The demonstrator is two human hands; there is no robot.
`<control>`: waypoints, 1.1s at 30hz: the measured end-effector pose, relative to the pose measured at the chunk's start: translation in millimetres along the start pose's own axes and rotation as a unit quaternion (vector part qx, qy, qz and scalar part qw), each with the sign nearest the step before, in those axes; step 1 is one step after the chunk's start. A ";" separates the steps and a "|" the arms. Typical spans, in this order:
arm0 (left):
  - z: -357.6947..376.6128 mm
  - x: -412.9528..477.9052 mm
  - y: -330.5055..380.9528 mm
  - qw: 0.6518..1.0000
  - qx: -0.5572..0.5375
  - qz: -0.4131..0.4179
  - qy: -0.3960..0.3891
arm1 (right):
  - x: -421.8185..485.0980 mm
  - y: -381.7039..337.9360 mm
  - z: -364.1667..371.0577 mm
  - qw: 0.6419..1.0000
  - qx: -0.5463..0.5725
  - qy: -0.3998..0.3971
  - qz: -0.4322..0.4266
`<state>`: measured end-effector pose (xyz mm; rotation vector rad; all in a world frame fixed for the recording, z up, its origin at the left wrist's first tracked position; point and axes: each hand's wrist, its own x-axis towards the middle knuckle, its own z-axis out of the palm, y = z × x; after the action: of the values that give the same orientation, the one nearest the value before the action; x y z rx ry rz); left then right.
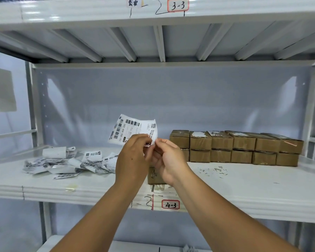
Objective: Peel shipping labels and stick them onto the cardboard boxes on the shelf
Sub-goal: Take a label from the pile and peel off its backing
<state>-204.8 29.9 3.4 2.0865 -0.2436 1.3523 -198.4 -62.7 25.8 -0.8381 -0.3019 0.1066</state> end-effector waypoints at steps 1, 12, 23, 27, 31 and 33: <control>0.3 -0.1 -0.5 1.000 -0.003 0.003 0.001 | -0.6 0.2 0.3 1.000 0.007 -0.003 0.001; -5.4 -0.8 7.5 0.996 -0.072 -0.055 0.012 | -1.5 2.2 0.2 0.998 -0.049 -0.010 -0.048; -15.7 11.4 19.2 0.958 -0.176 -0.223 -0.037 | 3.7 5.1 -0.9 0.965 -0.227 0.013 -0.130; -18.1 9.1 20.4 0.969 -0.130 -0.204 -0.049 | 5.3 8.4 -2.9 0.944 -0.292 0.028 -0.153; -19.7 5.9 19.8 0.977 -0.103 -0.179 -0.052 | 5.7 10.7 -5.4 0.929 -0.326 0.037 -0.171; -19.1 6.2 18.3 0.978 -0.093 -0.176 -0.060 | 6.0 11.5 -7.3 0.924 -0.336 0.037 -0.176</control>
<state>-225.1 28.1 21.4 1.9443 -0.0442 0.9583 -190.1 -59.0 14.0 -1.4502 -0.4217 -0.3874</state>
